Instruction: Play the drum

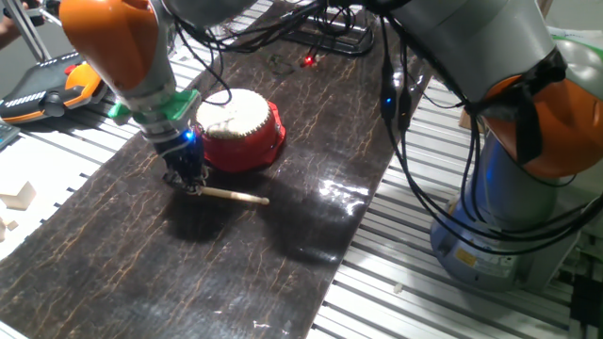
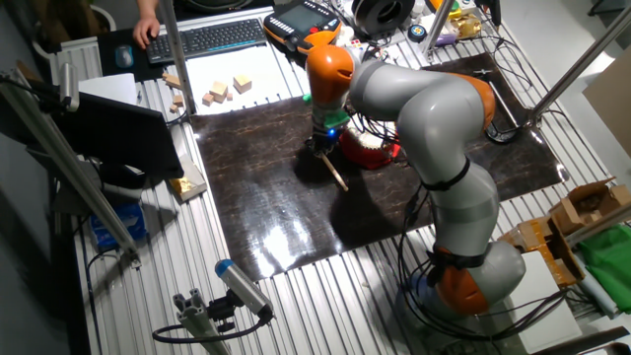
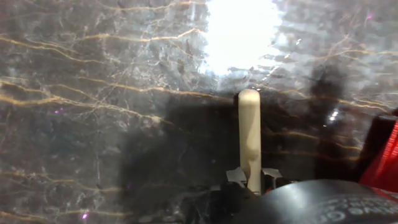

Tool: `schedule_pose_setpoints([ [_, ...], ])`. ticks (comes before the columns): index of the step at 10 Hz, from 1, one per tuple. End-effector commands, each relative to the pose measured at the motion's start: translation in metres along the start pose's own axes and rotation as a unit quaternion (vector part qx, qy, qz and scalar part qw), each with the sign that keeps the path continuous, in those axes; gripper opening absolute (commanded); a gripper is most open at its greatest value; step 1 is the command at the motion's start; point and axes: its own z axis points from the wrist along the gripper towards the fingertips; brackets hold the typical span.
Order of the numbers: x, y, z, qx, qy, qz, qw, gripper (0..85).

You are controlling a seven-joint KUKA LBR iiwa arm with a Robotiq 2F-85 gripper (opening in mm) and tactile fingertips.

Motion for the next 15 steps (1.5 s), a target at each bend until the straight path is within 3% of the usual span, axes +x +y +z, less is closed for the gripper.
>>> schedule_pose_setpoints([
  [1,0.003,0.0,-0.006,0.001,-0.003,0.005,1.0,1.3],
  [5,0.012,-0.015,-0.044,-0.008,-0.007,0.022,1.0,1.3],
  [7,0.012,-0.024,-0.052,-0.007,-0.012,0.026,1.0,1.3],
  [9,0.011,-0.03,-0.056,-0.008,-0.013,0.031,0.999,1.3],
  [15,0.011,-0.031,-0.057,-0.007,-0.006,0.033,0.999,1.3],
])
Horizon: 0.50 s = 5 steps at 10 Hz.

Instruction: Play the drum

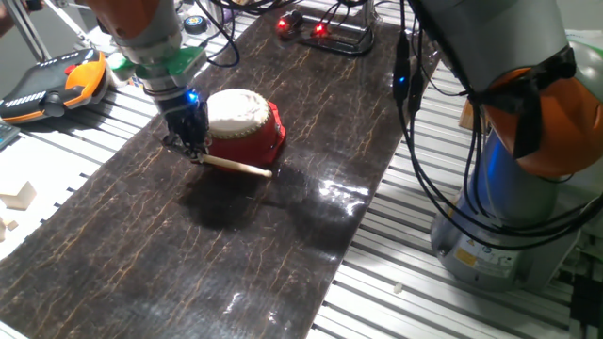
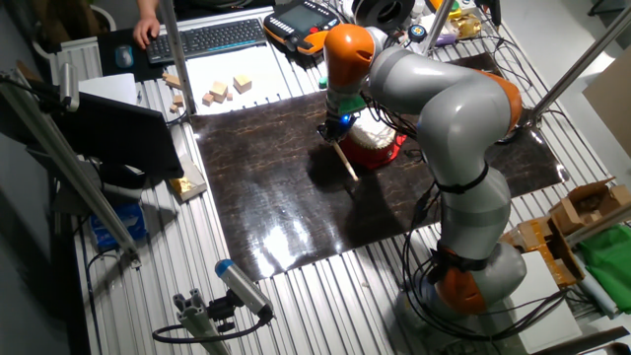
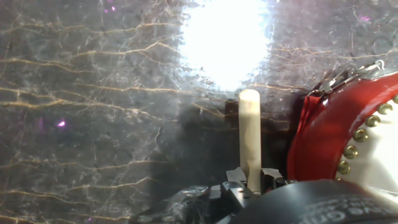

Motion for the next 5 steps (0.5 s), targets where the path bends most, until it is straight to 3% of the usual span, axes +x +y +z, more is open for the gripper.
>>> schedule_pose_setpoints([
  [1,0.0,0.0,0.0001,-0.001,0.002,-0.002,1.0,1.0],
  [3,0.0,0.0,0.0001,-0.01,-0.002,-0.002,1.0,1.0],
  [5,0.0,0.0,0.0001,-0.009,-0.021,0.004,1.0,0.7],
])
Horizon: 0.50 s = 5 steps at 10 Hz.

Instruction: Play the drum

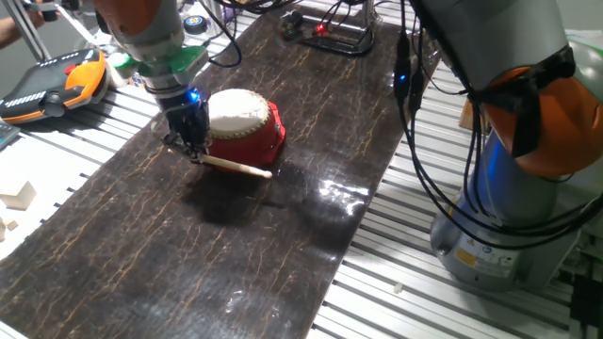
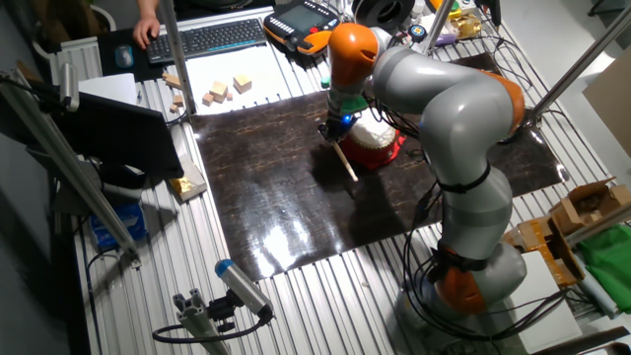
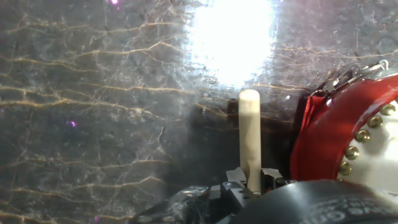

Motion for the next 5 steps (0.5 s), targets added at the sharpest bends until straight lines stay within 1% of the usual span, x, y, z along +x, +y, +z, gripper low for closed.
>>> schedule_pose_setpoints([
  [1,0.0001,0.0004,0.0001,0.01,-0.009,-0.007,1.0,0.7],
  [2,0.0001,0.0004,0.0001,0.0,-0.01,-0.017,1.0,0.7],
  [3,0.0001,0.0004,0.0001,0.003,-0.013,-0.023,1.0,0.7],
  [4,0.0001,0.0004,0.0001,0.002,-0.025,-0.02,0.999,0.7],
  [5,0.0001,0.0004,0.0001,0.003,-0.027,-0.016,0.999,0.7],
])
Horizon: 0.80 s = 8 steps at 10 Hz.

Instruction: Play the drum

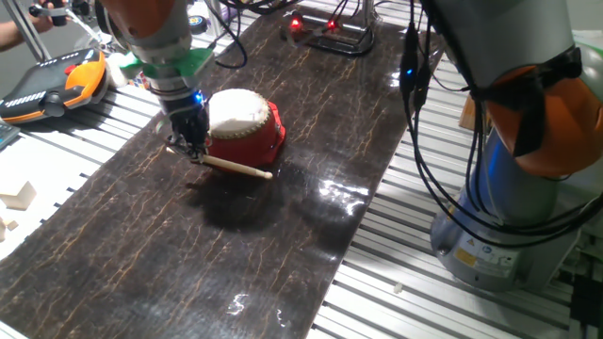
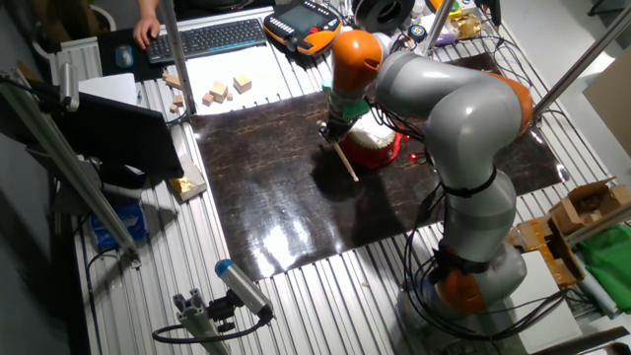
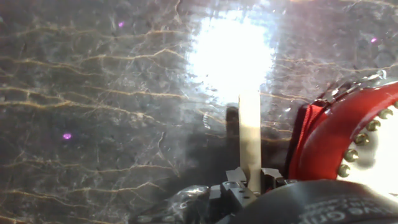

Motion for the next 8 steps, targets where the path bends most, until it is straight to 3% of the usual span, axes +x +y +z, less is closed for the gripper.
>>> schedule_pose_setpoints([
  [1,0.0,0.0,0.0,-0.004,0.001,0.003,1.0,0.7],
  [2,-0.003,0.0,-0.003,-0.002,0.004,0.004,1.0,0.7],
  [5,-0.029,-0.007,-0.034,0.008,0.011,0.006,1.0,0.7],
  [8,-0.046,-0.022,-0.053,0.03,0.004,0.007,1.0,1.0],
])
